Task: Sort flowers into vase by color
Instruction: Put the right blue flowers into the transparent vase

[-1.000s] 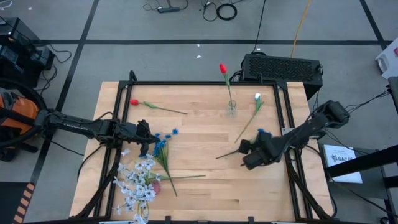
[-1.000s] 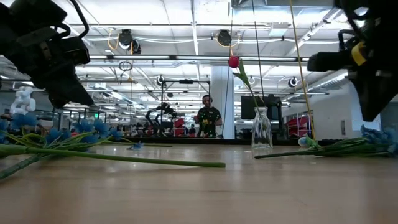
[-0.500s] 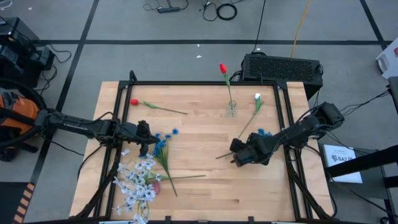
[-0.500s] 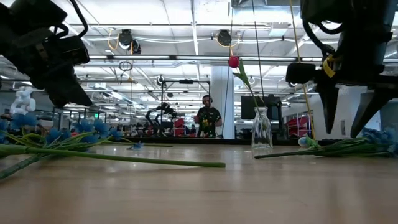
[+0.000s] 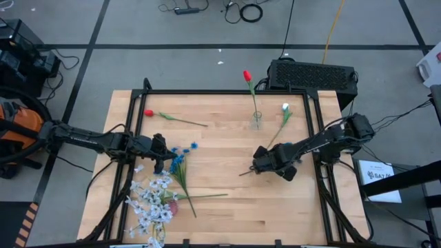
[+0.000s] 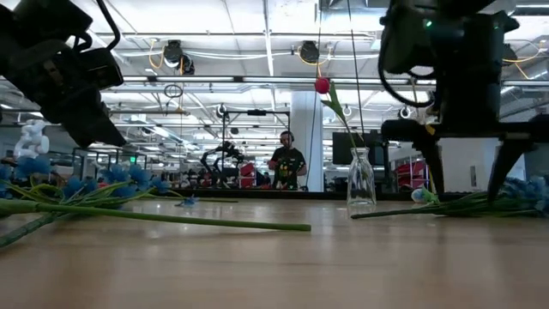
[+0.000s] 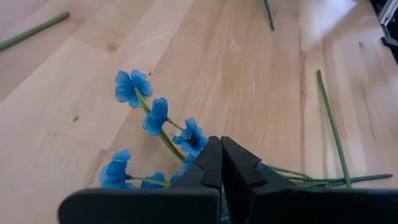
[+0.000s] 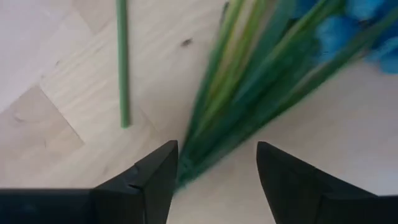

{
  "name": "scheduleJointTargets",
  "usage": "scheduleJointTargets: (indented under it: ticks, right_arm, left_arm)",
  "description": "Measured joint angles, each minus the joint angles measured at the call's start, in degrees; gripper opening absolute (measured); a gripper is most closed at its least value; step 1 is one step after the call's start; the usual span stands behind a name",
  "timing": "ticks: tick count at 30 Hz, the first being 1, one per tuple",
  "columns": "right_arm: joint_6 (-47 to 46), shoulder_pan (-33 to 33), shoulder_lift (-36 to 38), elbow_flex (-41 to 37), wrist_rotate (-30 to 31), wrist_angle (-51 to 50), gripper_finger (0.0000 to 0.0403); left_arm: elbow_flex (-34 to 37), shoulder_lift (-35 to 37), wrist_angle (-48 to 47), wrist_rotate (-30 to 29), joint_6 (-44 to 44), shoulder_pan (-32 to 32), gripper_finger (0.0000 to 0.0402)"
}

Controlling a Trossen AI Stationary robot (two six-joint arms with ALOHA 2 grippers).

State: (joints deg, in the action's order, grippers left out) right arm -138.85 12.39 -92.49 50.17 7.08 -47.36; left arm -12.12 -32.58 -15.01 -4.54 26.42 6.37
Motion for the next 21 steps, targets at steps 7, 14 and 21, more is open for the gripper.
scheduleJointTargets:
  ticks: [7, 14, 21]
  right_arm:
    - [3.86, -2.93, -6.45, 0.55, -7.56, 1.22, 0.0189]
    - [18.03, -2.67, -5.60, 0.13, -4.31, 4.93, 0.0038]
    - [34.18, -2.36, -1.20, -0.17, -8.25, 2.13, 0.0020]
  left_arm:
    - [0.02, 0.02, -0.94, 1.44, -0.21, 0.02, 0.0004]
    - [0.02, 0.00, -1.08, 1.75, 0.06, 0.02, 0.0004]
    - [0.02, 0.00, -1.05, 2.45, 0.10, 0.02, 0.0004]
